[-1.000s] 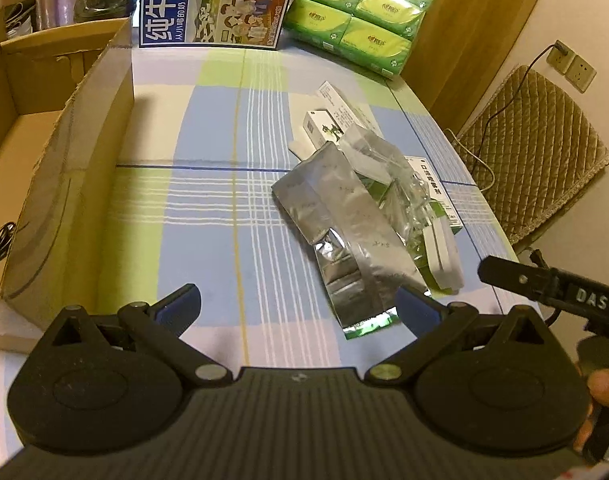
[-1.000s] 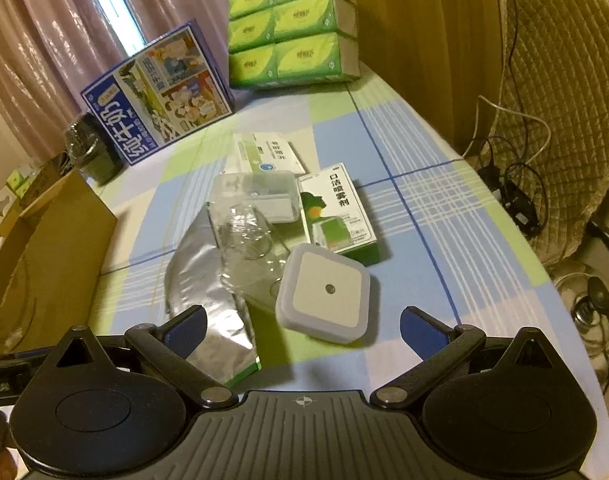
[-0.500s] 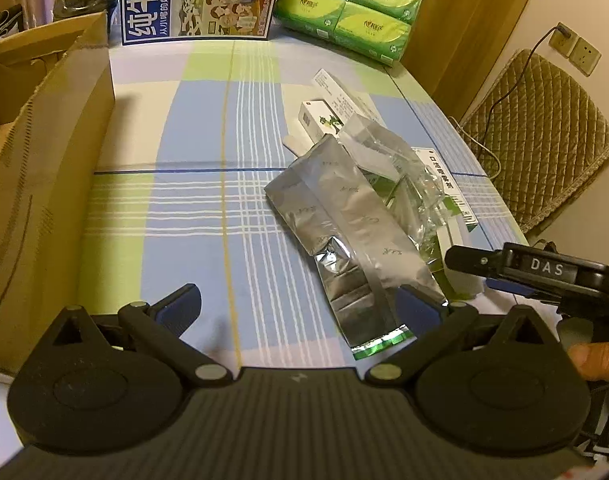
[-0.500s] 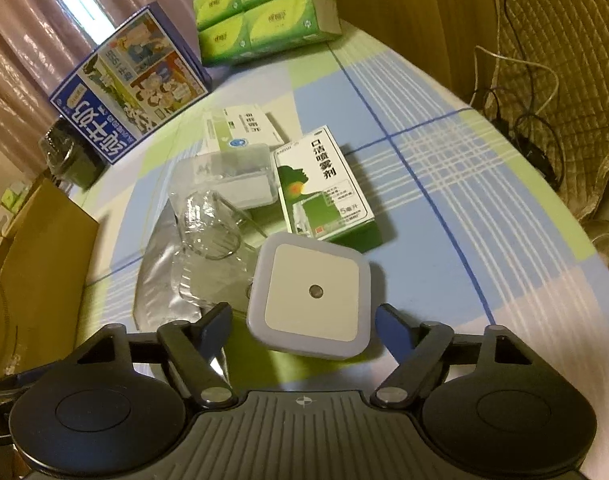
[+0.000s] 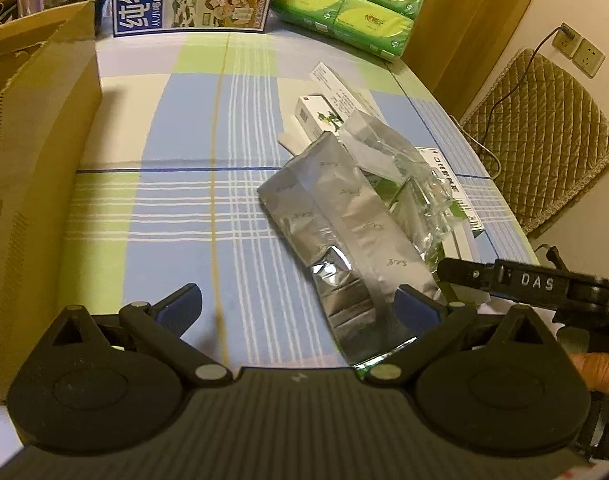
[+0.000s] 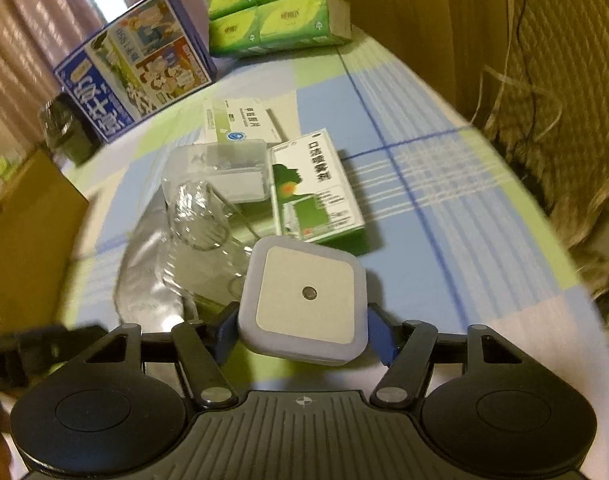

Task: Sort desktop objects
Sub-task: 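Grasp the white square night light with the right tool while the left tool grasps the silver foil bag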

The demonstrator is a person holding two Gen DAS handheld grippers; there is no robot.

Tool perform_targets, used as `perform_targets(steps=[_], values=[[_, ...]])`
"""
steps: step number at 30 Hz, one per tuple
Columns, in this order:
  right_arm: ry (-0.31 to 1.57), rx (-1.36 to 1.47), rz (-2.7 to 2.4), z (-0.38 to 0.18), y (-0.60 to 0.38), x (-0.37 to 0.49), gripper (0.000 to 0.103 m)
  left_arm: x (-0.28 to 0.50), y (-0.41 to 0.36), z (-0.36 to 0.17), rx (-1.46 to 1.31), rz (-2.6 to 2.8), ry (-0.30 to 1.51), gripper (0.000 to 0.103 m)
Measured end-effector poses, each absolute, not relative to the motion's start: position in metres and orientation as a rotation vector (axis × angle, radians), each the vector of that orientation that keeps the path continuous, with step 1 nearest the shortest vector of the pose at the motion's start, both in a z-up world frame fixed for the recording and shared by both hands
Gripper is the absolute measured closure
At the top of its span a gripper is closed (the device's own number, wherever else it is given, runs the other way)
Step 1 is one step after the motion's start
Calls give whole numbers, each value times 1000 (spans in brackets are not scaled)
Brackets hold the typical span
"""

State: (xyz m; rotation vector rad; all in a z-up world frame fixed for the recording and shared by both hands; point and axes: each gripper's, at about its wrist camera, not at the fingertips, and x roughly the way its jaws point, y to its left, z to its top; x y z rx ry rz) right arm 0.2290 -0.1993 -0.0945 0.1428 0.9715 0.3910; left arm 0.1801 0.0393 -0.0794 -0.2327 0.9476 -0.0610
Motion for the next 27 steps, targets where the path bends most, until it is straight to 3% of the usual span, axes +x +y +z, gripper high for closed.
perform_targets(steps=[18, 22, 27], values=[[978, 17, 355, -90, -212, 210, 40, 231, -12, -108, -185, -179, 1035, 6], [980, -10, 385, -89, -204, 201, 40, 226, -11, -111, -138, -191, 1068, 30], [985, -49, 424, -85, -189, 180, 40, 200, -1, -109, -81, -203, 1095, 34]])
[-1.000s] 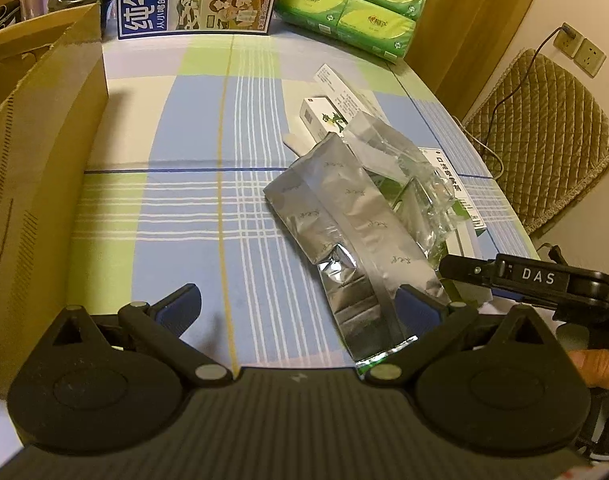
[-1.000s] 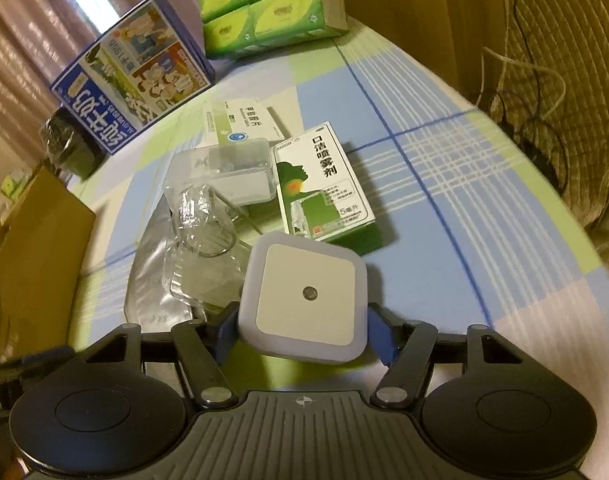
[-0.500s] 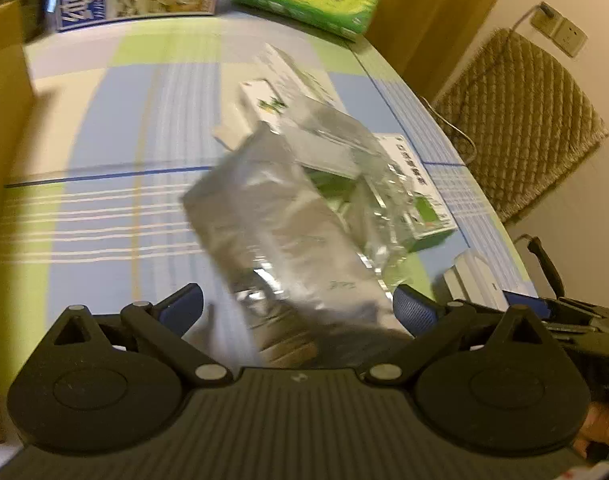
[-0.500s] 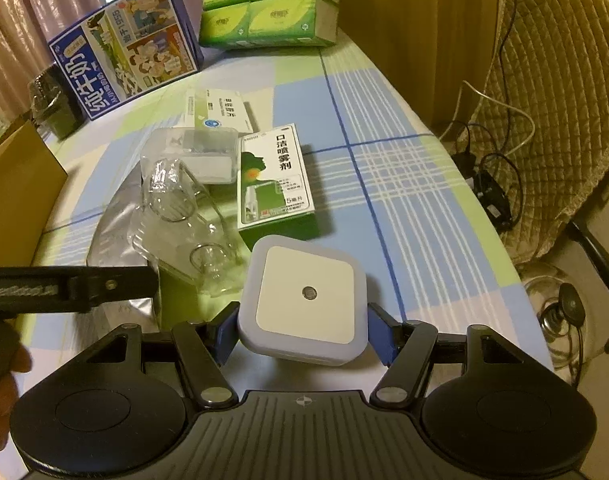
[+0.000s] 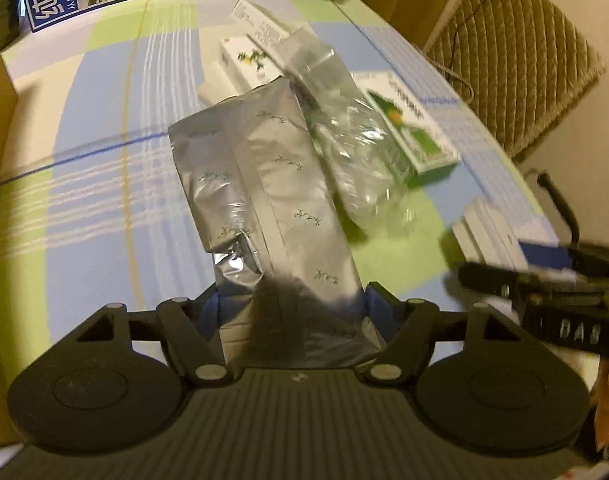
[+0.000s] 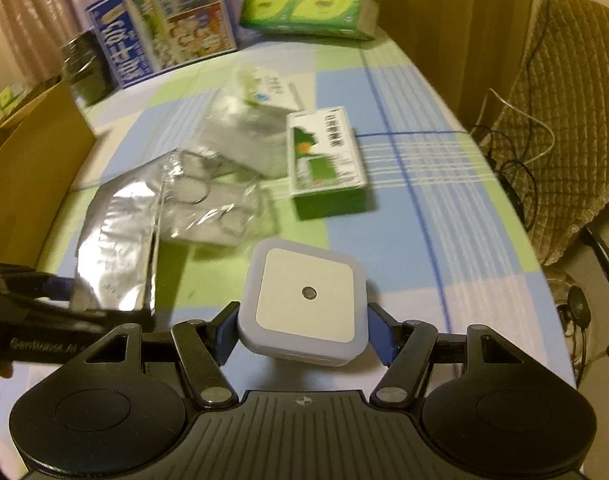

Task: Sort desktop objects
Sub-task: 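Grasp the white square night light with the right tool while the left tool grasps the silver foil bag, then lift the silver foil bag with the left tool while the right tool lifts the night light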

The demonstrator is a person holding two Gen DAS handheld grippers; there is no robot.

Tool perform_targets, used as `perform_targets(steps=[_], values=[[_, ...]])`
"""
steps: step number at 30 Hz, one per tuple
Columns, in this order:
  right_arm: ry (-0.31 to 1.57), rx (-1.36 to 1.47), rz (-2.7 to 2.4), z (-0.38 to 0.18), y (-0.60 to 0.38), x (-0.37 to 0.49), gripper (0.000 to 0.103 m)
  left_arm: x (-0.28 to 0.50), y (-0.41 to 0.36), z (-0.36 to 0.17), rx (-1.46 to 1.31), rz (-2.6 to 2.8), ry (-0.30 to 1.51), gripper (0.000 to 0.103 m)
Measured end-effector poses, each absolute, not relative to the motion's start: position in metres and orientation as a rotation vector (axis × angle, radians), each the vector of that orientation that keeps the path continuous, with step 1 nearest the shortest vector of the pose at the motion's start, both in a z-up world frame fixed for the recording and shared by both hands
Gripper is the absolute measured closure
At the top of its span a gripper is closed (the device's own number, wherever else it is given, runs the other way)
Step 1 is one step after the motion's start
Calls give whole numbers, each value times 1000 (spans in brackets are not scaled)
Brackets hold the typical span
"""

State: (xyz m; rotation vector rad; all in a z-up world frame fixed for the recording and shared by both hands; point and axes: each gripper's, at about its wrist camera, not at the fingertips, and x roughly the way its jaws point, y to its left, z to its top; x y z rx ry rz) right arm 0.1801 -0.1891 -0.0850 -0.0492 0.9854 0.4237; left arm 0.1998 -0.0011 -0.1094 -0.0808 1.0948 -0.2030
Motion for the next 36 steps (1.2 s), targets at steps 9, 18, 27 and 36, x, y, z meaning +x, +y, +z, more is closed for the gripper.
perform_targets(steps=[9, 18, 27, 36], values=[[976, -163, 462, -84, -171, 135, 40, 123, 22, -100, 39, -161, 1147, 33], [989, -52, 452, -85, -180, 142, 35, 113, 38, -83, 25, -75, 1090, 20], [1030, 120, 432, -88, -193, 156, 23, 136, 32, -85, 26, -86, 1073, 14], [955, 93, 412, -89, -183, 156, 23, 156, 37, -90, -19, -82, 1085, 14]])
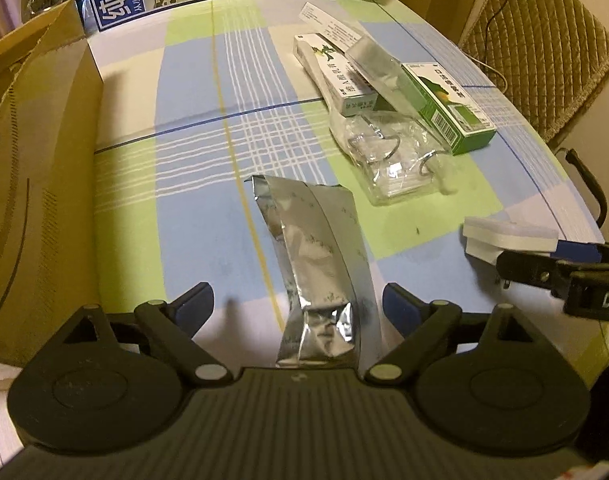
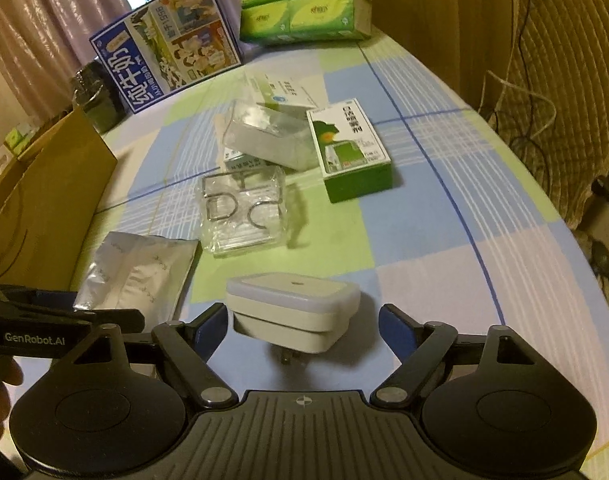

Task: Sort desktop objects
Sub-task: 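Lift the silver foil bag with the left tool while the right tool lifts the night light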

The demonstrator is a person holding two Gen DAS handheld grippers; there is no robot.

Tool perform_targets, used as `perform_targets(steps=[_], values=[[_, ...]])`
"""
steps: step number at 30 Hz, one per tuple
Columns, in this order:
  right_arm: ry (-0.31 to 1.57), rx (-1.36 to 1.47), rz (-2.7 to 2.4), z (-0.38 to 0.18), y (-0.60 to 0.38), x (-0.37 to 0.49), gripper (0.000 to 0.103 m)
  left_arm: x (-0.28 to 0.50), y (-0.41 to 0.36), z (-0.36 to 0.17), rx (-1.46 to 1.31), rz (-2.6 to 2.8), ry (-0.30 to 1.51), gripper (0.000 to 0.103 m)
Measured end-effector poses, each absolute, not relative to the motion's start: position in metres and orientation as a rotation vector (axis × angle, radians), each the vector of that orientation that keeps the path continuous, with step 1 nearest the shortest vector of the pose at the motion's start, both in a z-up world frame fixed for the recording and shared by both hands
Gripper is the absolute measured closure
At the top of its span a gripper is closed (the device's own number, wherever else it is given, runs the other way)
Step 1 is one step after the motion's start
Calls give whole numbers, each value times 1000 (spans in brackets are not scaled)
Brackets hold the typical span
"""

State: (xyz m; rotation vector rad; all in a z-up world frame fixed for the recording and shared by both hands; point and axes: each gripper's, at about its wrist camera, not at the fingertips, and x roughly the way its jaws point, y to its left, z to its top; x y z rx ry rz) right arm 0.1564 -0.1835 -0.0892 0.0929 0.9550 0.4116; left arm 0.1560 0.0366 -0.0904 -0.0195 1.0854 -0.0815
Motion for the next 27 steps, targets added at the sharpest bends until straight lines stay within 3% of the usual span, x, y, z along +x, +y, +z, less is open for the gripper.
perform_targets(steps=[15, 22, 26, 27], values=[[951, 40, 386, -92, -173, 150, 23, 162, 35, -99, -32, -116, 1110, 15], [936, 44, 355, -100, -167, 156, 23, 172, 30, -110, -25, -145, 1169, 33], [936, 36, 325, -104, -164, 160, 23, 176, 28, -111, -9, -157, 1175, 38], [940, 24, 324, -105, -162, 160, 23, 177, 28, -110, -12, -160, 1175, 43]])
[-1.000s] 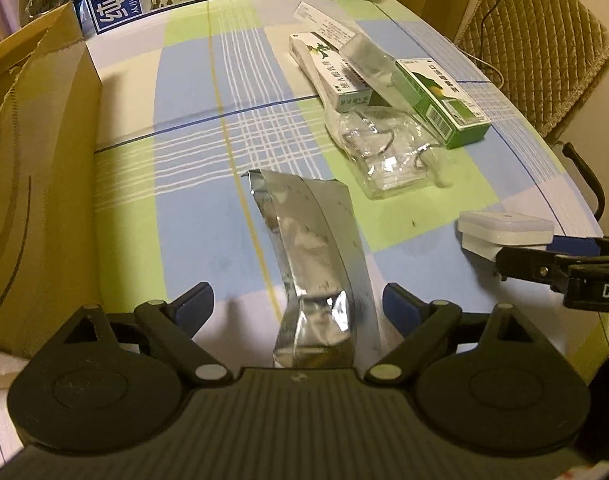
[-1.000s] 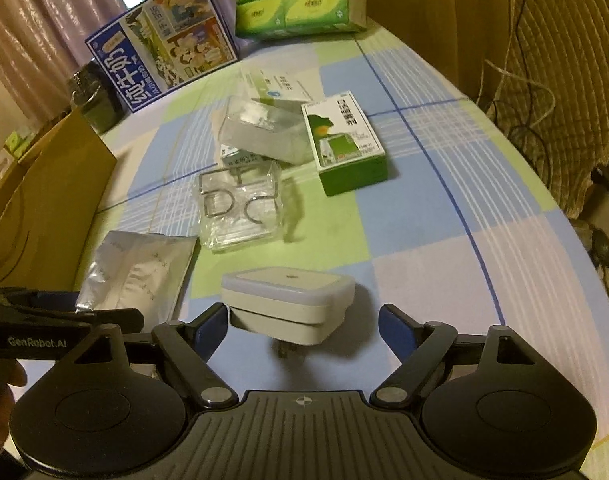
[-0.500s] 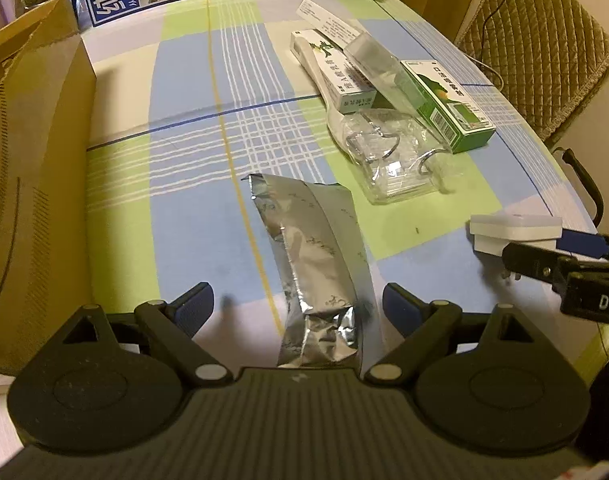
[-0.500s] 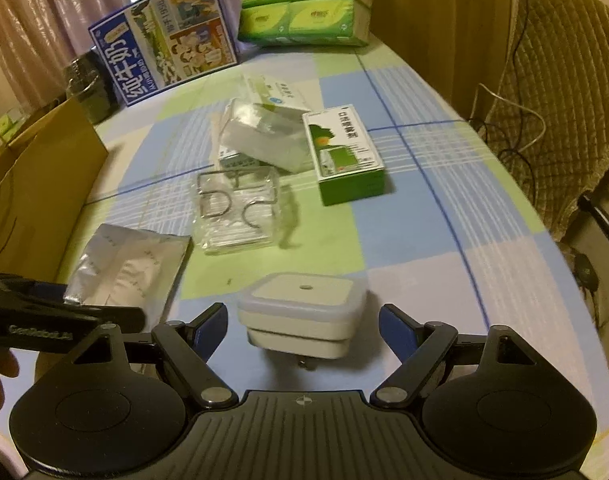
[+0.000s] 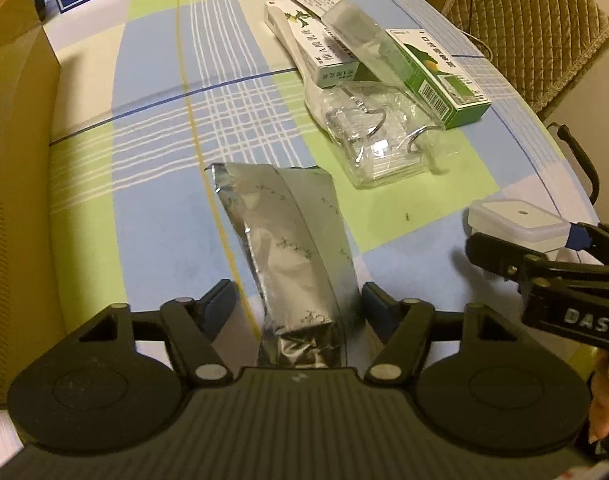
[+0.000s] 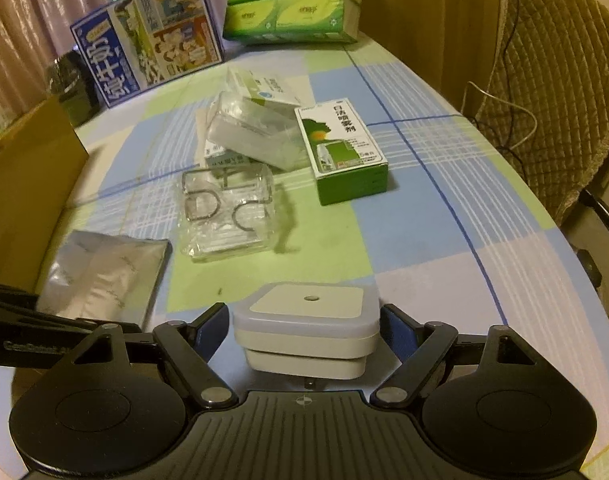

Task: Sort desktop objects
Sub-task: 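Lift the silver foil bag with the left tool while the right tool lifts the night light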

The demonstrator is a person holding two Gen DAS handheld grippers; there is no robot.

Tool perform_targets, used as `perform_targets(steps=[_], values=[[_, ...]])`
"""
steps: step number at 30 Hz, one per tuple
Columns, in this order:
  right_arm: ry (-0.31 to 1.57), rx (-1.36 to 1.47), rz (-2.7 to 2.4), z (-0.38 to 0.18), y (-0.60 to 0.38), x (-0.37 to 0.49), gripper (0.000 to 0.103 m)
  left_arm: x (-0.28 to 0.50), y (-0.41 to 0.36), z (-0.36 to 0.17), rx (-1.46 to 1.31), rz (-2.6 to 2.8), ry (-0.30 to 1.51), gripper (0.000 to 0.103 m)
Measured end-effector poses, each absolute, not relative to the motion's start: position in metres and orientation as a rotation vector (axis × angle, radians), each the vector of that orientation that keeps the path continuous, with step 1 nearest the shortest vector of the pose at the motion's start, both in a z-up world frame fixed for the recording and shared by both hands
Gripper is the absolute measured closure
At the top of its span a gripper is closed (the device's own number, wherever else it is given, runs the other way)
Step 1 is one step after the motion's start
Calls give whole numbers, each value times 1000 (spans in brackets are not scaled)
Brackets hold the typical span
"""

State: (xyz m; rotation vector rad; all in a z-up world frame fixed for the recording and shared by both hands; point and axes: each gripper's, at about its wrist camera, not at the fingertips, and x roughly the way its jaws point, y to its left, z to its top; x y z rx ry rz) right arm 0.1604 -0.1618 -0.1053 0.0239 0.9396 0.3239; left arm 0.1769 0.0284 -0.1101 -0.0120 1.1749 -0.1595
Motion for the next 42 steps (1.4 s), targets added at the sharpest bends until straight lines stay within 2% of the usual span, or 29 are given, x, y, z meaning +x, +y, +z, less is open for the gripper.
perform_targets(steps=[1, 3, 5, 7, 10, 15, 22, 25, 42], values=[[938, 12, 321, -106, -160, 160, 23, 177, 29, -109, -19, -163, 1174, 52], [934, -8, 316, -108, -158, 159, 23, 178, 29, -108, -21, -161, 1177, 53], [935, -19, 313, -109, -157, 158, 25, 177, 29, -108, -12, -164, 1173, 53], [932, -38, 306, -110, -157, 157, 35, 176, 29, -108, -6, -168, 1170, 52], [925, -54, 303, -112, -158, 156, 44, 175, 28, -108, 1, -165, 1168, 47], [913, -53, 307, -109, -162, 153, 46, 173, 23, -109, 47, -166, 1168, 46], [884, -39, 332, -96, -163, 143, 46, 170, 22, -103, 76, -190, 1171, 69], [876, -28, 334, -90, -165, 139, 46, 167, 25, -100, 70, -201, 1181, 71], [824, -27, 375, -48, -160, 96, 46, 136, 29, -53, 78, -229, 1133, 72]])
